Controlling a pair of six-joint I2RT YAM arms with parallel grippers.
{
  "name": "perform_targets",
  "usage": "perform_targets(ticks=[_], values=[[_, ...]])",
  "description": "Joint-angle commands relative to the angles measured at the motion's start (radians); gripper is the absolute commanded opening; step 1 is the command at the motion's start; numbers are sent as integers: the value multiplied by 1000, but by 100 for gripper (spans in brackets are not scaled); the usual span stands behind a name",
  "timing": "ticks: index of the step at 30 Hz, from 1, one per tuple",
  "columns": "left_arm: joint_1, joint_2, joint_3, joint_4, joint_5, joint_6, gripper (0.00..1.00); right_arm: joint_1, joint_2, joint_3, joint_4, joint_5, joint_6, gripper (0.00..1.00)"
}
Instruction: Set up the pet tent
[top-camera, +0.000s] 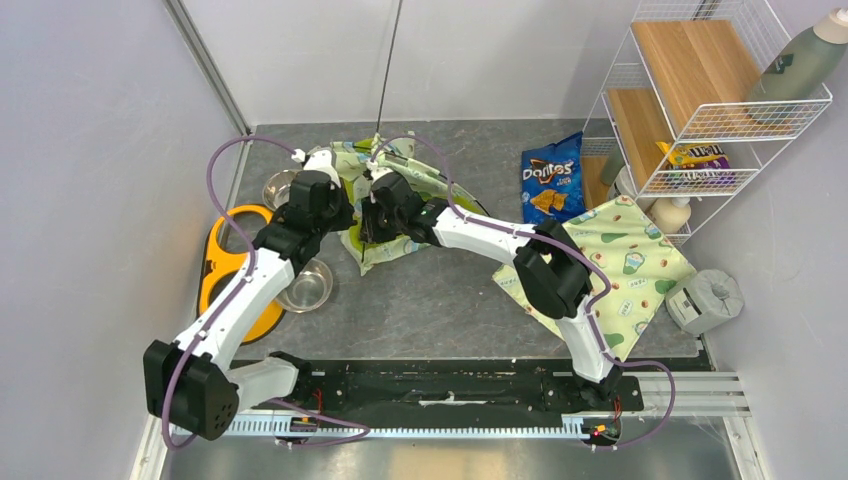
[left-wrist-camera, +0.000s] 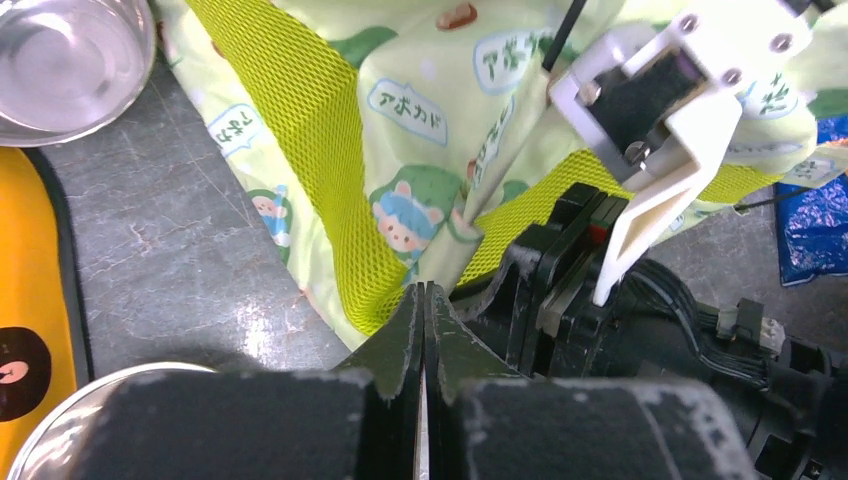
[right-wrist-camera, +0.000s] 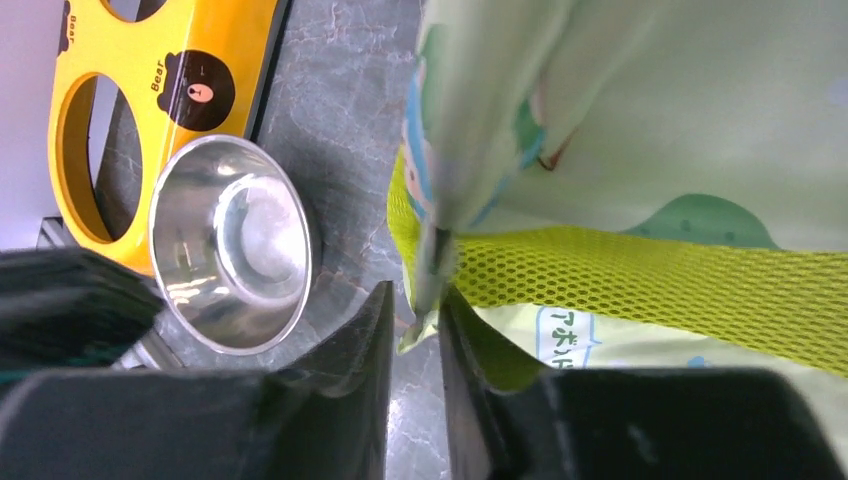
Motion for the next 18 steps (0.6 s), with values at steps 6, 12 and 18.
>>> perform_targets(ticks=[6, 12, 18], values=[[3, -83, 40, 0, -88, 32, 14, -2, -197, -13, -125, -75, -22, 56], [3, -134, 52, -22, -93, 34, 27, -48, -318, 46, -271, -143, -111, 68], [3, -198, 45, -48, -76, 32, 60, -227, -306, 244, -410, -217, -266, 75]])
